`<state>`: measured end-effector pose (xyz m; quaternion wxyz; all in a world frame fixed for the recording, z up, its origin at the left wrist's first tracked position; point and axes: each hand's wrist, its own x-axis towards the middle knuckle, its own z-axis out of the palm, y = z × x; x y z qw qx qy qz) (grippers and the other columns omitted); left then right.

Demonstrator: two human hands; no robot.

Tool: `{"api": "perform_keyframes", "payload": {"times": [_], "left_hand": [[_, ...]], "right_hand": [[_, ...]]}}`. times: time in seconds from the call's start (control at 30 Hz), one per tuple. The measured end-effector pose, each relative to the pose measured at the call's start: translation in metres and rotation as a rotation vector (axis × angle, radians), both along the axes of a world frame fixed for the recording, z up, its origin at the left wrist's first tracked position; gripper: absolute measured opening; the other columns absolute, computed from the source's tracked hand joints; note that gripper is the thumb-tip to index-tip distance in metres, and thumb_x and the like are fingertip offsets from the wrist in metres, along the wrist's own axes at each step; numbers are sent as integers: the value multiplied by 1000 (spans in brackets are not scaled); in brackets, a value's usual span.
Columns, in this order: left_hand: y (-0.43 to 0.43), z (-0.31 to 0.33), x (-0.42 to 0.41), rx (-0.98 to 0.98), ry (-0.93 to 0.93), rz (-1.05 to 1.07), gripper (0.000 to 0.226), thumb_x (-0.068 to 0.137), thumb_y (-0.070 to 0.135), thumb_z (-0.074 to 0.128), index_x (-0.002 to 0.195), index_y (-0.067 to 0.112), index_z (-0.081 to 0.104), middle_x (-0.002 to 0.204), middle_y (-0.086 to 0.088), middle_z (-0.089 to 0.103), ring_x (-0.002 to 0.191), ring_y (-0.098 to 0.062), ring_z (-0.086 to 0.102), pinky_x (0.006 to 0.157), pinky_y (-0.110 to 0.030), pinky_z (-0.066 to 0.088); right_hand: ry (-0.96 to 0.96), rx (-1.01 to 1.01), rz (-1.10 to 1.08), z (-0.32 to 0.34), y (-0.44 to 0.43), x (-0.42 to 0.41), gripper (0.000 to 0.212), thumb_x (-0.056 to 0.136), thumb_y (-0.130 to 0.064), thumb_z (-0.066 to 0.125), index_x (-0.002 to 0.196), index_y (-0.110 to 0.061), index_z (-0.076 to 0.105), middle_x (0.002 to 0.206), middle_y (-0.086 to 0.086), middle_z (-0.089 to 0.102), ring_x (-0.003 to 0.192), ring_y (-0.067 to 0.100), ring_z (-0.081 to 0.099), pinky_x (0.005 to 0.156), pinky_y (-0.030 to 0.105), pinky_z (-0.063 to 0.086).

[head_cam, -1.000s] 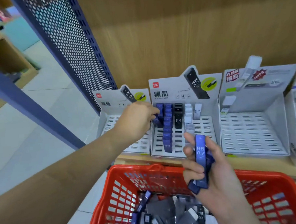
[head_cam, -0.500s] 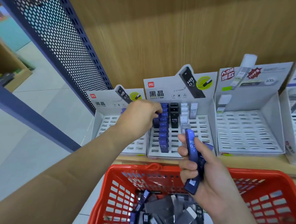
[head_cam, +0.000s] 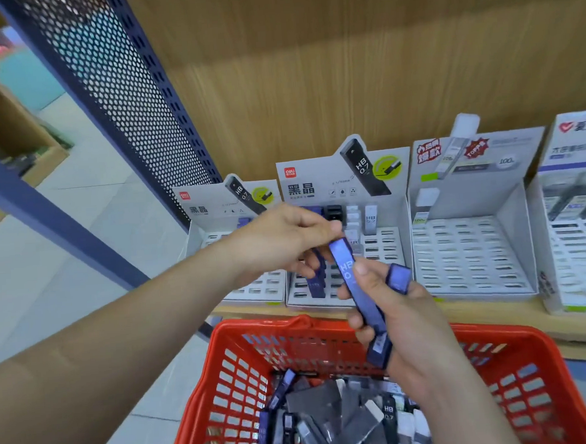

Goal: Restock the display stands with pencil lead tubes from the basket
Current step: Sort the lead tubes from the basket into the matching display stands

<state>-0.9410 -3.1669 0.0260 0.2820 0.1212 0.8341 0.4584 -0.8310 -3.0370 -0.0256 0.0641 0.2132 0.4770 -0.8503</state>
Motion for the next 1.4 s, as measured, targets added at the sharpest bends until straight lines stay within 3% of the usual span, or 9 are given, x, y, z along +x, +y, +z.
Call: {"api": "perform_keyframes", "payload": {"times": [0.1, 0.3, 0.43, 0.6, 0.7, 0.83, 0.97, 1.23, 1.4], "left_hand": [[3, 5, 15, 36, -62, -103, 17, 90, 22, 62, 95, 7, 70, 71, -2, 67, 61, -10, 60, 59, -20, 54], [-13, 11, -6, 186, 120, 250, 9, 88, 8, 64, 94, 2, 69, 66, -6, 65, 52, -7, 61, 56, -18, 56], [-39, 14, -30, 60, 226, 344, 17, 95, 1, 52, 102, 0, 67, 74, -8, 66, 56, -5, 63, 61, -18, 57], [-40, -7, -31, -41, 284, 325, 20, 97, 0, 47, 100, 1, 67, 76, -7, 64, 59, -7, 61, 63, -17, 57], [-44, -9, -39, 21, 315, 392, 20, 97, 0, 47, 101, 1, 66, 80, -12, 65, 64, -13, 61, 65, -19, 58], [-52, -16, -47, -31, 405, 409, 20, 98, 0, 46, 98, 3, 66, 82, -13, 64, 65, -14, 62, 65, -18, 57], [-48, -36, -43, -151, 482, 344, 21, 97, 0, 46, 96, 7, 66, 82, -15, 65, 67, -18, 63, 68, -23, 56], [-41, -55, -37, -398, 808, -14, 20, 95, 7, 54, 106, 8, 70, 91, -8, 66, 87, -27, 61, 82, -31, 46], [-36, -52, -35, -461, 954, -168, 18, 94, 9, 57, 105, 4, 69, 91, -14, 69, 84, -32, 63, 77, -37, 50]], "right_hand": [[17, -1, -4, 2, -1, 3, 16, 89, -26, 63, 97, -16, 72, 76, 8, 71, 45, 12, 46, 39, 20, 34], [-126, -208, -204, -13, 6, 0, 5, 93, -13, 57, 91, -8, 57, 78, 5, 54, 48, 9, 35, 37, 17, 24], [-138, -458, -358, -17, 20, -3, 18, 92, 1, 41, 102, -8, 53, 82, 7, 48, 64, 12, 43, 57, 22, 33], [-121, -614, -425, -25, 22, -5, 20, 102, -4, 44, 119, 0, 54, 109, 18, 68, 91, 20, 70, 80, 30, 54], [-97, -620, -408, -30, 16, -2, 24, 103, -13, 45, 119, -1, 58, 100, 16, 74, 77, 16, 73, 62, 26, 58], [-107, -546, -377, -38, 15, 0, 20, 101, -22, 48, 113, -10, 59, 76, 1, 63, 45, 3, 43, 34, 13, 32], [-127, -525, -349, -43, 16, 1, 18, 98, -26, 51, 104, -11, 59, 74, -1, 53, 44, 3, 36, 31, 13, 28], [-114, -578, -369, -43, 16, -2, 31, 92, -14, 55, 122, -5, 59, 75, 3, 52, 47, 5, 44, 37, 13, 36], [-83, -551, -325, -43, 11, -1, 19, 86, -11, 61, 102, -2, 63, 76, 7, 61, 54, 8, 55, 44, 13, 46]]}}
